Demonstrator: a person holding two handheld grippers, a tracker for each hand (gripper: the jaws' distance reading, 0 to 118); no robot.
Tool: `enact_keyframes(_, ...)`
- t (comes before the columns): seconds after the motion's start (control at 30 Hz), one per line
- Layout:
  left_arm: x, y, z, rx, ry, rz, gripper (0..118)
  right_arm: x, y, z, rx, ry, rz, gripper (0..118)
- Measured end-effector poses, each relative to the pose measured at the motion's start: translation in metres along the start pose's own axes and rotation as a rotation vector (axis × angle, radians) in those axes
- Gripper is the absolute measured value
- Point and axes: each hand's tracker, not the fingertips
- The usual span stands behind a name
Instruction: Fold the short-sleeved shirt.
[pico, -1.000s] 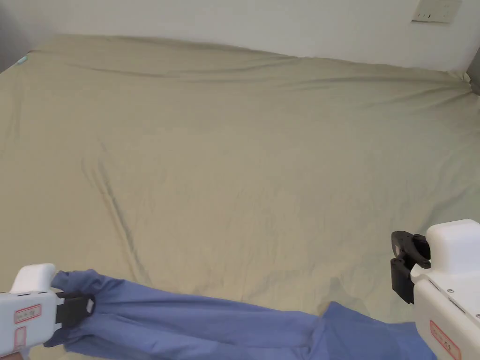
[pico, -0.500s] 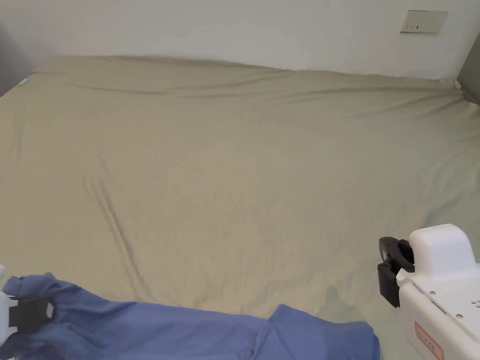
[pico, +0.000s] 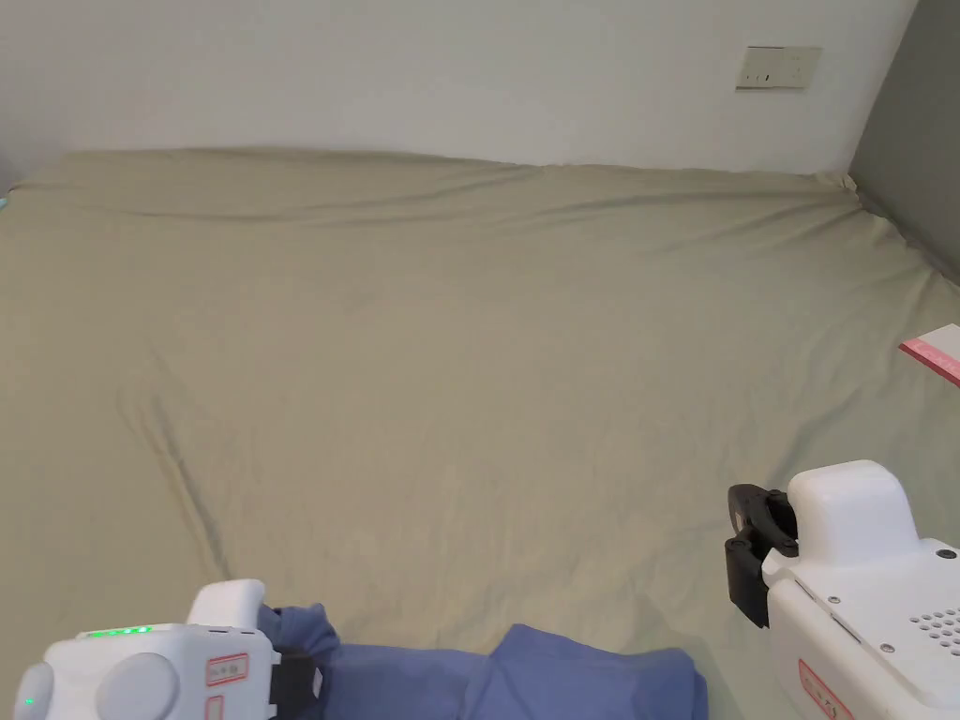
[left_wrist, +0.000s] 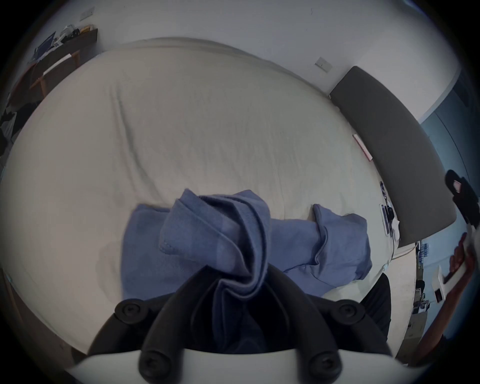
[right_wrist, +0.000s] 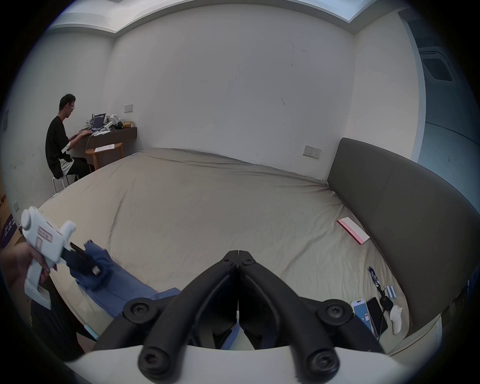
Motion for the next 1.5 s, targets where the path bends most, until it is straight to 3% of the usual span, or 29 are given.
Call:
enact_keyframes(0.07, 0.005, -0.003, -0.016, -0.017, 0.025, 0.038, 24, 0.003, -0.002, 0.000, -0.003, -0.004, -0.004, 2)
enact_keyframes(0.17, 0.007, -0.006, -0.029, -0.021, -0.094, 0.144, 91, 0.007, -0.005, -0.001, -0.009, -0.005, -0.011, 2)
enact_keyframes(0.3, 0.015, -0.003, -0.015, 0.022, -0.362, 0.242, 114, 0.010, -0.006, -0.004, -0.016, -0.003, -0.015, 2)
enact_keyframes(0.37, 0.018, 0.002, 0.002, 0.077, -0.328, 0.197, 111, 0.010, -0.006, -0.005, -0.016, -0.003, -0.017, 2)
enact_keyframes(0.43, 0.016, 0.005, 0.021, 0.161, -0.240, 0.109, 87, 0.010, -0.006, -0.005, -0.016, 0.003, -0.024, 2)
enact_keyframes(0.57, 0.011, -0.004, 0.041, 0.271, 0.009, -0.038, 0, 0.007, -0.007, -0.005, -0.015, 0.009, -0.022, 2)
enact_keyframes(0.7, 0.010, -0.022, 0.022, 0.265, 0.128, -0.152, 0, 0.004, -0.008, -0.006, -0.018, 0.018, -0.019, 2)
enact_keyframes(0.9, 0.033, -0.061, -0.036, 0.136, 0.104, -0.237, 0, 0.000, -0.010, -0.003, -0.027, 0.026, -0.014, 2)
enact_keyframes(1.17, 0.086, -0.073, -0.054, 0.181, 0.177, -0.355, 0, 0.003, -0.013, -0.001, -0.040, 0.014, -0.012, 2)
enact_keyframes(1.27, 0.094, -0.072, -0.051, 0.188, 0.095, -0.367, 0, 0.003, -0.013, -0.003, -0.044, 0.014, -0.013, 2)
enact_keyframes(1.33, 0.094, -0.070, -0.045, 0.191, -0.037, -0.329, 0, 0.002, -0.013, -0.005, -0.048, 0.018, -0.013, 2)
enact_keyframes(1.43, 0.086, -0.062, -0.035, 0.163, -0.324, -0.186, 0, 0.000, -0.013, -0.006, -0.050, 0.024, -0.010, 2)
enact_keyframes(1.5, 0.077, -0.057, -0.023, 0.191, -0.393, -0.091, 0, -0.001, -0.011, -0.006, -0.048, 0.026, -0.006, 2)
